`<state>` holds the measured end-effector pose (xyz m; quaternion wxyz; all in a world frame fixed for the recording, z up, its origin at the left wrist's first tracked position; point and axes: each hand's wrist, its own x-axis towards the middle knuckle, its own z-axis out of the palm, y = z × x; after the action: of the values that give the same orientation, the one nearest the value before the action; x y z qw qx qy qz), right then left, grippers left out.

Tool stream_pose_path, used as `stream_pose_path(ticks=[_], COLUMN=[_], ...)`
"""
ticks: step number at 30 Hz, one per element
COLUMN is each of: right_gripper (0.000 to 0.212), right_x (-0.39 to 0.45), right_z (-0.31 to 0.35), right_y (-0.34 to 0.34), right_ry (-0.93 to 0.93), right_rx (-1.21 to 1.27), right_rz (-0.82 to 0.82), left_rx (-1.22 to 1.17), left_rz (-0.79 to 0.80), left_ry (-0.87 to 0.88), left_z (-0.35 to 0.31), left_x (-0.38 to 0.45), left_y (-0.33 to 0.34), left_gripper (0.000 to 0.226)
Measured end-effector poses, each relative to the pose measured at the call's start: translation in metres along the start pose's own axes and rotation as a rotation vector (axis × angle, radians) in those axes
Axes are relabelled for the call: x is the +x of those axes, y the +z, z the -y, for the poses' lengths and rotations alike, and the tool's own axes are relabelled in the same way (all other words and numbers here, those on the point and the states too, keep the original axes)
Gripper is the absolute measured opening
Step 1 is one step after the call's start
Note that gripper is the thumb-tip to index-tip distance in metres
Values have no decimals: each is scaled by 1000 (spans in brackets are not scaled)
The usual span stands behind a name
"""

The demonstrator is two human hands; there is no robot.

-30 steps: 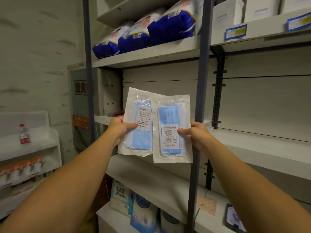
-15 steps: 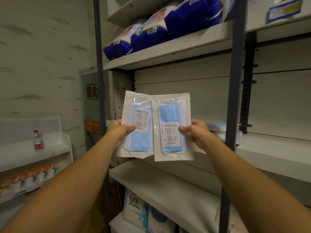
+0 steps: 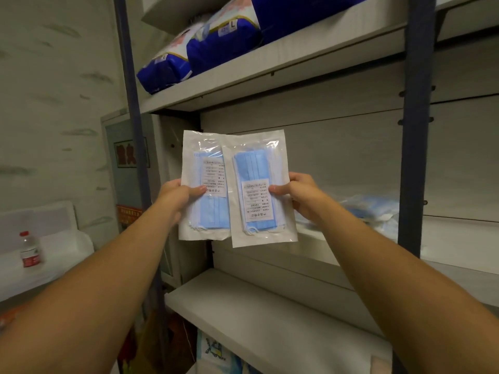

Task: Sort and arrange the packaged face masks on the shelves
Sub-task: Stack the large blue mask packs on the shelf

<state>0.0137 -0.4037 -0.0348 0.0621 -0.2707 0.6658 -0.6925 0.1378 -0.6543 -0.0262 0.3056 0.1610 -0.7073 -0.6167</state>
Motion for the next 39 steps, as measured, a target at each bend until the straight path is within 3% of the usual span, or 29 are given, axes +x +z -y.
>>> stream_pose_path(ticks=[9,15,23,27,34,36,39], right_gripper=[30,27,34,27,41,34,24], right_x=[23,32,35,23,7,3,-3], right_z=[-9,-10,-8,-2,14,23,42], right_y=[-12,-18,-31,-41,-60,-64,-67], right_ry=[5,5,-11,-17,-33,-50,-79], right_rx=[6,58,-18,-40,-71,-92,-107], right_rz=[-77,-177,-375,-487,-665,-687,-723], left_rx=[-119,-221,-295,-351,-410,-440,-436], left_rz=[114,281,544,655,767,788,803], left_ry=[10,16,-10,2,-12,-27,-31], left_z=[7,18,21,23,24,21,17], left_x=[50,97,148,162,168,168,175], left_y=[19,47,102,125,158,166,180], left_gripper=[35,38,32,46,36,52,103])
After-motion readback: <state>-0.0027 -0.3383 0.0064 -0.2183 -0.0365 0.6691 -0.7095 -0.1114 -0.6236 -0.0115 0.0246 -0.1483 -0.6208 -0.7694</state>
